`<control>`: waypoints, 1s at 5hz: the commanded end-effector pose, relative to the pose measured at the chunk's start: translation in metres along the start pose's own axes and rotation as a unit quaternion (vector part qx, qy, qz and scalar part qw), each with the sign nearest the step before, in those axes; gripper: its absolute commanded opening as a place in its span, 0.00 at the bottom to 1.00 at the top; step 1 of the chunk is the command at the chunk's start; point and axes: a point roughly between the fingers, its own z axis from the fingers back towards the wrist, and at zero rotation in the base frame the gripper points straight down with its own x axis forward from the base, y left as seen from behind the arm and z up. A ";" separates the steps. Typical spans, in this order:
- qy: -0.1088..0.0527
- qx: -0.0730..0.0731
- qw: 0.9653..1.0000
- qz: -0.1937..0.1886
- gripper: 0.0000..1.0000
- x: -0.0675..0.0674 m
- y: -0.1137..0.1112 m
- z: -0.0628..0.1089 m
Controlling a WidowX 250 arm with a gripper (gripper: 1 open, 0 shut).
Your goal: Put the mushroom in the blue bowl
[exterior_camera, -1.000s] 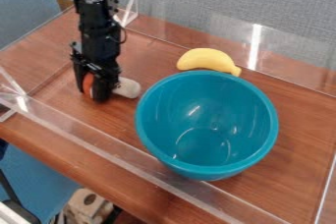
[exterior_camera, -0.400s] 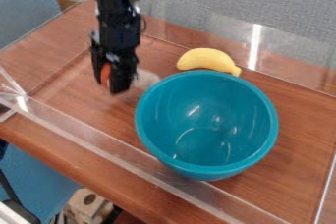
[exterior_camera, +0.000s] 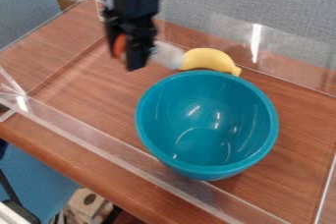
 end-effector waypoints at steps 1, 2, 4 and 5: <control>-0.027 0.011 0.999 -0.037 0.00 0.013 -0.034 0.015; -0.024 0.001 0.996 -0.085 0.00 0.023 -0.073 0.008; -0.013 -0.020 0.993 -0.116 0.00 0.030 -0.076 -0.037; -0.017 -0.026 0.994 -0.101 0.00 0.032 -0.060 -0.037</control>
